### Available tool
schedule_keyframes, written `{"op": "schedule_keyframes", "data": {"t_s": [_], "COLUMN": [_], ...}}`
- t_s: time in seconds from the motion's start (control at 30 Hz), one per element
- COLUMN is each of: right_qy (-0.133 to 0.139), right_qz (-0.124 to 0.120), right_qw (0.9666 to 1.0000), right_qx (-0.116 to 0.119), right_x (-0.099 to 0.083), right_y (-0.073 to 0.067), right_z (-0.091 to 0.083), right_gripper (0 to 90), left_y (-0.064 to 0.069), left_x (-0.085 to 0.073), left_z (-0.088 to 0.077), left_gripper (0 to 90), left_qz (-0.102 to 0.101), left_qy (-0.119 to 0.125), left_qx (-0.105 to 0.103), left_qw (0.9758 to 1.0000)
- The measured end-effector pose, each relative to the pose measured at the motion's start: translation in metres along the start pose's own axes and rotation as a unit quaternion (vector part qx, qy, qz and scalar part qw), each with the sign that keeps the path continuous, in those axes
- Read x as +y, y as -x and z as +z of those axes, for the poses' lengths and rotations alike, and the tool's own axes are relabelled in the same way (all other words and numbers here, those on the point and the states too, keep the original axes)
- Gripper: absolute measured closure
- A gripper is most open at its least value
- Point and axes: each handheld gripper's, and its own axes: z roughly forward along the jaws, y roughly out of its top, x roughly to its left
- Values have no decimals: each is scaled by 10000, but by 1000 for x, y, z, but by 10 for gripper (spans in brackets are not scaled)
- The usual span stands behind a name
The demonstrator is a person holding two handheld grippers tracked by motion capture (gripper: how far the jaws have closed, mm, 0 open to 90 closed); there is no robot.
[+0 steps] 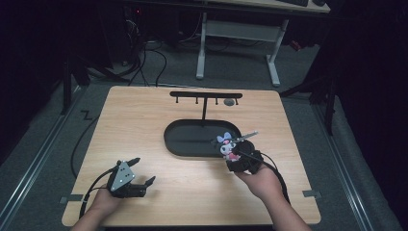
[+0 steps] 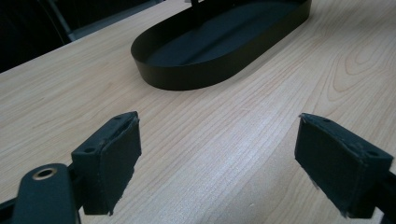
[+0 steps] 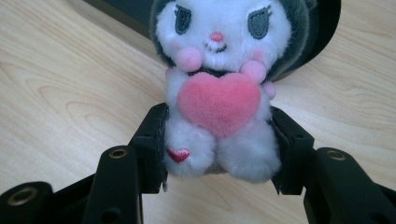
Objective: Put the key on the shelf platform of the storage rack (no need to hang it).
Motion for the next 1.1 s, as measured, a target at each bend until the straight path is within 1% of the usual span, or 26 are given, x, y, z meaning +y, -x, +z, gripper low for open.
{"op": "schedule_keyframes", "data": {"t_s": [0.23, 0.6, 0.77, 0.83, 0.87, 0.9, 1.1], "right_qy": [115, 72, 44, 50, 65, 51, 17], "right_qz": [102, 148, 185, 158, 240, 256, 268], "right_qw": [9999, 9999, 9998, 9999, 9997, 9997, 9996], "right_qx": [16, 43, -25, -17, 3, 12, 9], "right_x": [15, 34, 46, 50, 55, 56, 64], "right_y": [5, 9, 9, 10, 10, 11, 11], "right_z": [10, 25, 32, 36, 40, 42, 52], "right_gripper": [483, 483, 483, 483, 483, 483, 483], "left_y": [0, 0, 0, 0, 0, 0, 0], "left_x": [0, 0, 0, 0, 0, 0, 0], "left_z": [0, 0, 0, 0, 0, 0, 0], "left_gripper": [154, 154, 154, 154, 154, 154, 154], "left_qz": [12, -18, -7, -5, -6, -5, -2], "left_qy": [-7, 9, 10, 8, 8, 8, 8], "left_qx": [0, -20, -21, -21, -21, -21, -25], "left_qw": [10000, 10000, 10000, 10000, 10000, 10000, 10000]}}
